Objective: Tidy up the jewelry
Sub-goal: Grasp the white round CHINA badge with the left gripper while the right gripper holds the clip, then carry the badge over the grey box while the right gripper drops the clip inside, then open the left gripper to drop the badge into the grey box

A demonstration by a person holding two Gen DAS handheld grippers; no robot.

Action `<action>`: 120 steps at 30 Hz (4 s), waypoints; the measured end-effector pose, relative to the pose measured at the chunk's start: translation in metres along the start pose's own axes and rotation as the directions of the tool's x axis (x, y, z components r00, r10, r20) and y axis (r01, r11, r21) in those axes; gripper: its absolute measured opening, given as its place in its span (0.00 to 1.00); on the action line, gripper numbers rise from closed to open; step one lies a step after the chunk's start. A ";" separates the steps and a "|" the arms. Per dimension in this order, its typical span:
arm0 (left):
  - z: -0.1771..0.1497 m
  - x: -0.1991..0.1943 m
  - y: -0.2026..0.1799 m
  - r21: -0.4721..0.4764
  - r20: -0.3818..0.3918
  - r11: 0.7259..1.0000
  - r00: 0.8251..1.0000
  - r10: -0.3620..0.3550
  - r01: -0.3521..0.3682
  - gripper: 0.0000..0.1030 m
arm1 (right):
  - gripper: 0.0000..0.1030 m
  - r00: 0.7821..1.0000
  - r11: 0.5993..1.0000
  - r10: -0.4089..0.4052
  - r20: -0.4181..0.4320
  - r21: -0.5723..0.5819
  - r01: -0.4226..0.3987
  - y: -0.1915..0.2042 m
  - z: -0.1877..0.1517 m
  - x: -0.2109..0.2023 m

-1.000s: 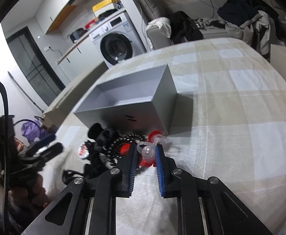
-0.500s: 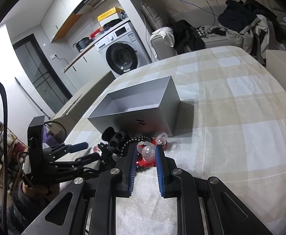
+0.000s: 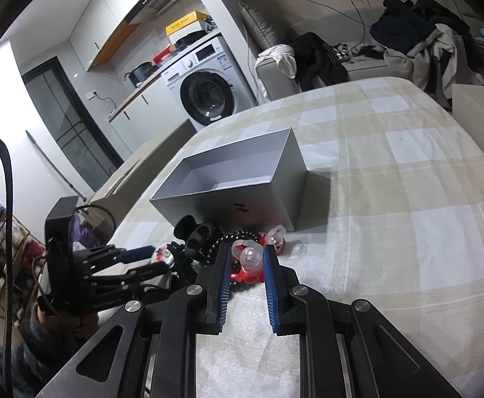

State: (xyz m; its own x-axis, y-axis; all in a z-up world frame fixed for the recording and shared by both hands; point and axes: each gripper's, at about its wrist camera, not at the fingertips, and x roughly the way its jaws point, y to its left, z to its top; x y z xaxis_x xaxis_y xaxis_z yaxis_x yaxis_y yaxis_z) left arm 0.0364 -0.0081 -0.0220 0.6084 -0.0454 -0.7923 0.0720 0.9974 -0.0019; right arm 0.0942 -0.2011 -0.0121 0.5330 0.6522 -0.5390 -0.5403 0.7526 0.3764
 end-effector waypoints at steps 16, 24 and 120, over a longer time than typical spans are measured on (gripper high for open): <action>-0.005 -0.012 0.008 -0.097 0.035 0.995 0.999 0.006 -0.003 0.51 | 0.17 1.000 1.000 0.008 0.019 -0.002 -0.008 0.003 0.002 -0.001; 0.001 0.003 0.001 -0.017 0.014 1.000 1.000 -0.004 0.004 0.35 | 0.17 1.000 1.000 0.006 0.028 0.003 -0.006 0.000 0.003 -0.005; 0.070 0.004 0.007 -0.134 0.250 0.987 0.967 -0.052 0.088 0.35 | 0.27 1.000 1.000 0.011 0.009 0.010 -0.011 0.010 0.074 0.059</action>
State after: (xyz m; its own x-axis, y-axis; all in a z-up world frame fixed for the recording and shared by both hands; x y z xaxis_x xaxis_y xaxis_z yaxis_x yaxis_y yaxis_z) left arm 0.0946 -0.0050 0.0170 0.7823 -0.1101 -0.6131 0.0188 0.9880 -0.1535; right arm 0.1681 -0.1482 0.0155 0.5325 0.6614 -0.5283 -0.5396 0.7461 0.3902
